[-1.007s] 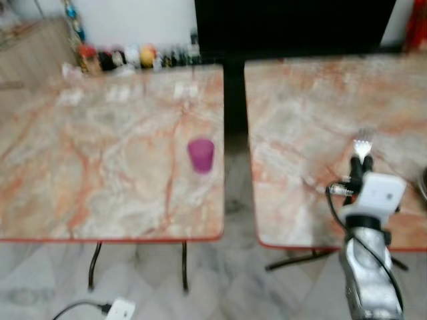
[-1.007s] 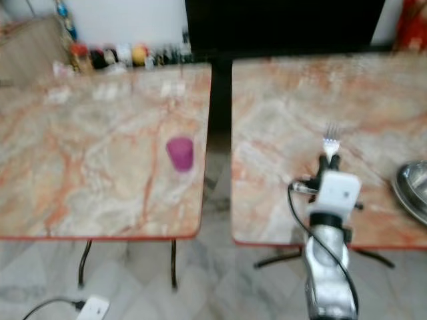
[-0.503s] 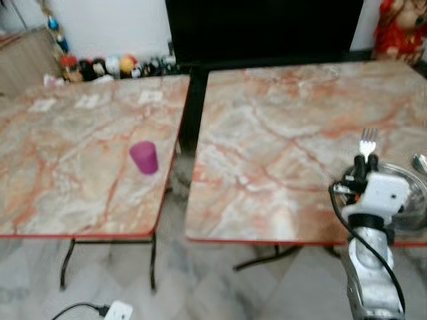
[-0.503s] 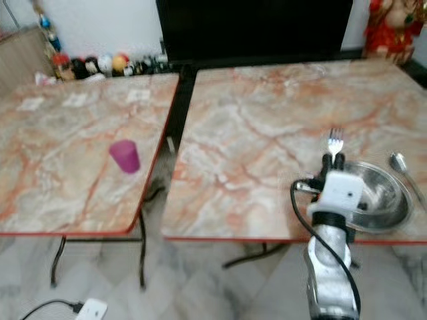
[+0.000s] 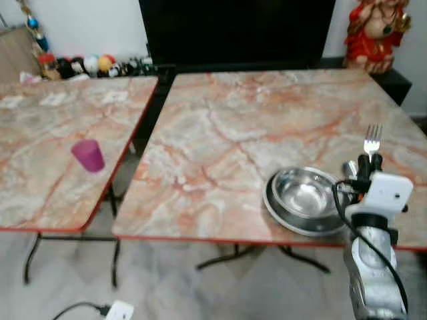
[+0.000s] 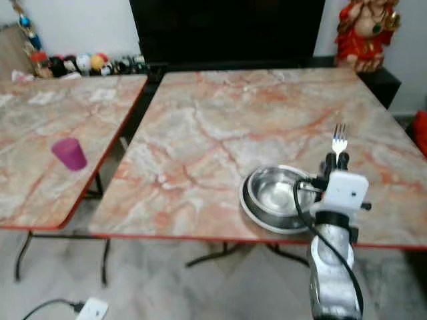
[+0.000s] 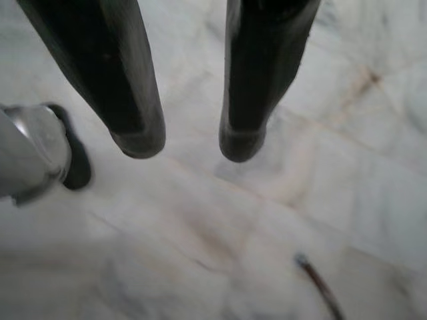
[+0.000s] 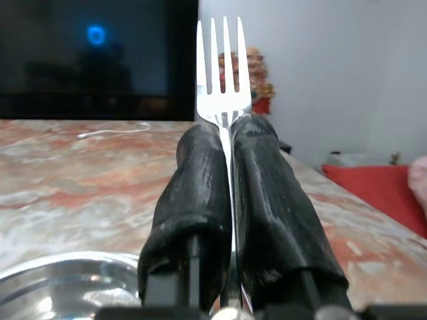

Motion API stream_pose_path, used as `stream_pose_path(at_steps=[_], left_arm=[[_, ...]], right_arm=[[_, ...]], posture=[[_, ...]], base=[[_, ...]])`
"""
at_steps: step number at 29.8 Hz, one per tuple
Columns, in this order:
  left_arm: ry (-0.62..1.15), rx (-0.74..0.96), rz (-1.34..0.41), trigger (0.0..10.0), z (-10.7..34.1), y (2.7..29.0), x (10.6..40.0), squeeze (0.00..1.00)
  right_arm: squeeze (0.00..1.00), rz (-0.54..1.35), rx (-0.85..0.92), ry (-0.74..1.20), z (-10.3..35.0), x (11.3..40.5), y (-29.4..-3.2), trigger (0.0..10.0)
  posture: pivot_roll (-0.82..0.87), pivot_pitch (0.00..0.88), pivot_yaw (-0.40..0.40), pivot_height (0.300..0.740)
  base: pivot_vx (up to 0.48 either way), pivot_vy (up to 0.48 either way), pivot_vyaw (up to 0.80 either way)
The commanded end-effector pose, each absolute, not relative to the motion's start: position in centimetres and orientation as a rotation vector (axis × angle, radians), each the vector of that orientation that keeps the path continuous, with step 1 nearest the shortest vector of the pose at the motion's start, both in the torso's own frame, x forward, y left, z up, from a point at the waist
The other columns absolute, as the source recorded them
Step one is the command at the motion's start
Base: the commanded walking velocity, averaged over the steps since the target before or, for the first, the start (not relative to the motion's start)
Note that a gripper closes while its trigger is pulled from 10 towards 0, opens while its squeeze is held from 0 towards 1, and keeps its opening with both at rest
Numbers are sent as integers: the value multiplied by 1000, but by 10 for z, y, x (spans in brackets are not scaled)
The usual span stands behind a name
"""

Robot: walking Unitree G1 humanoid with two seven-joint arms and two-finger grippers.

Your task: Setting the table

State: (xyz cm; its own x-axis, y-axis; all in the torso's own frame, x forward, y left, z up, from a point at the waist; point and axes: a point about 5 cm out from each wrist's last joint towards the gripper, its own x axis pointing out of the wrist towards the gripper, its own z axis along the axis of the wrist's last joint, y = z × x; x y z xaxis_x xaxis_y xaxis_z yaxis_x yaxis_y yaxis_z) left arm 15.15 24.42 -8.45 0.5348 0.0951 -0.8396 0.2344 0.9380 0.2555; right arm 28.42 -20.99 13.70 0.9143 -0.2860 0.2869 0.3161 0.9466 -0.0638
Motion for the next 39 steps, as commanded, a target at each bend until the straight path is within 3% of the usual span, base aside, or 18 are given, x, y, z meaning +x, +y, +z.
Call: stream_pose_path(at_steps=[1,26,39], left_arm=[[1013,376,-80,10000,-84,247,152,0],[1006,349,-82,10000,-85,239,154,0],[1004,344,-84,10000,-85,237,154,0]], right_arm=[[0,-307,-108,-298,142,286,-210,10000],[0,-352,-112,-292,145,285,-226,10000],[0,-337,-105,-286,144,287,-220,10000]], posture=[[-25,0,74,740],[-31,7,68,740],[-31,7,66,740]], base=[[0,0,0],[0,0,0],[130,0,0]])
